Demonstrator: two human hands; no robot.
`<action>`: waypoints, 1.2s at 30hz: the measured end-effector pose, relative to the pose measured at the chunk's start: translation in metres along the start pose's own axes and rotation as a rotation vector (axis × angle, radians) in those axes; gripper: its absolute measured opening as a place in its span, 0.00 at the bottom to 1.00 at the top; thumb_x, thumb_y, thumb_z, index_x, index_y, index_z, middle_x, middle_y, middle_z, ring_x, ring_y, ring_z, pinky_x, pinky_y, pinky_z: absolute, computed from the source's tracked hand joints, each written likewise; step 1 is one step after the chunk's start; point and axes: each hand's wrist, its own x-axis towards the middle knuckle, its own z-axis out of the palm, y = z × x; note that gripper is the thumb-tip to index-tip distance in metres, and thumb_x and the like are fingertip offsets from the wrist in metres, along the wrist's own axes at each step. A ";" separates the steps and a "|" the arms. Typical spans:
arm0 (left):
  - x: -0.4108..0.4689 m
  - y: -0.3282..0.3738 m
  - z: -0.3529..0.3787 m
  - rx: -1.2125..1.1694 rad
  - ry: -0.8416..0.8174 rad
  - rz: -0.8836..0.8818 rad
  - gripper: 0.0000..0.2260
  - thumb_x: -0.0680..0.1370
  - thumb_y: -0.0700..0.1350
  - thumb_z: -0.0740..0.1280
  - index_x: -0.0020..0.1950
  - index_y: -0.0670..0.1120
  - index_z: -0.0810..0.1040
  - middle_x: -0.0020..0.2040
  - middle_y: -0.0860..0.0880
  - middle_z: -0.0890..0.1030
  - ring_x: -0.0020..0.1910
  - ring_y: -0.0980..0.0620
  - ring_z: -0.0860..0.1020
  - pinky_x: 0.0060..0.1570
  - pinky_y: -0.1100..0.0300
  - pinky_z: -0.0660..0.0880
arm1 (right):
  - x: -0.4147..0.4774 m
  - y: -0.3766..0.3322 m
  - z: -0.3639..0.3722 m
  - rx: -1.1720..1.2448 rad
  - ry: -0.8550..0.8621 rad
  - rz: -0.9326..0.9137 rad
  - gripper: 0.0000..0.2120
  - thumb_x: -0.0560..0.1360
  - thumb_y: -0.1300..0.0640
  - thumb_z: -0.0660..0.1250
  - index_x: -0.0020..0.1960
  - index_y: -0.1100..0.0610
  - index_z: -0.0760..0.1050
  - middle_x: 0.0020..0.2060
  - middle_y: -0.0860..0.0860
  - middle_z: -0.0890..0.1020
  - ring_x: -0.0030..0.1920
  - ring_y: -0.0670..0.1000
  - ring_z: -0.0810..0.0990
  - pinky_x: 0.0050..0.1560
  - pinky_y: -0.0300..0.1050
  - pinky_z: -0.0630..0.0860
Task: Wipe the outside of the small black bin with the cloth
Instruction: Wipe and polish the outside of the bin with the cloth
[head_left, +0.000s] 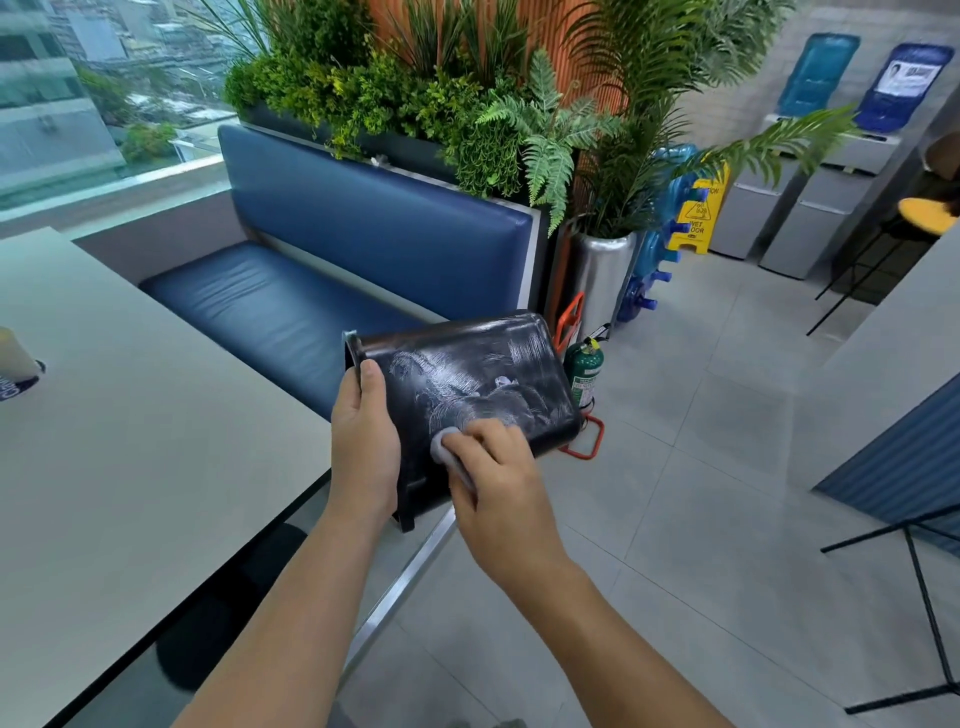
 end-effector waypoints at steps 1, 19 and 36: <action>0.001 0.000 0.000 -0.008 -0.003 -0.002 0.15 0.84 0.62 0.59 0.51 0.59 0.83 0.53 0.49 0.84 0.56 0.47 0.82 0.69 0.36 0.75 | -0.003 0.001 -0.001 0.005 -0.007 0.004 0.08 0.80 0.63 0.71 0.58 0.56 0.81 0.51 0.49 0.77 0.48 0.55 0.74 0.49 0.50 0.76; -0.008 0.009 0.003 0.186 0.009 0.105 0.17 0.85 0.60 0.59 0.50 0.53 0.82 0.48 0.47 0.86 0.50 0.43 0.83 0.59 0.39 0.80 | 0.061 0.000 -0.008 0.006 0.013 0.108 0.06 0.79 0.61 0.70 0.55 0.57 0.83 0.49 0.51 0.78 0.48 0.56 0.73 0.50 0.55 0.76; -0.006 0.015 -0.009 0.258 0.049 0.115 0.13 0.84 0.45 0.59 0.42 0.40 0.66 0.36 0.48 0.68 0.35 0.52 0.66 0.38 0.52 0.65 | 0.067 -0.021 0.002 -0.014 -0.042 0.123 0.08 0.76 0.63 0.71 0.54 0.58 0.82 0.49 0.51 0.77 0.48 0.55 0.72 0.51 0.51 0.74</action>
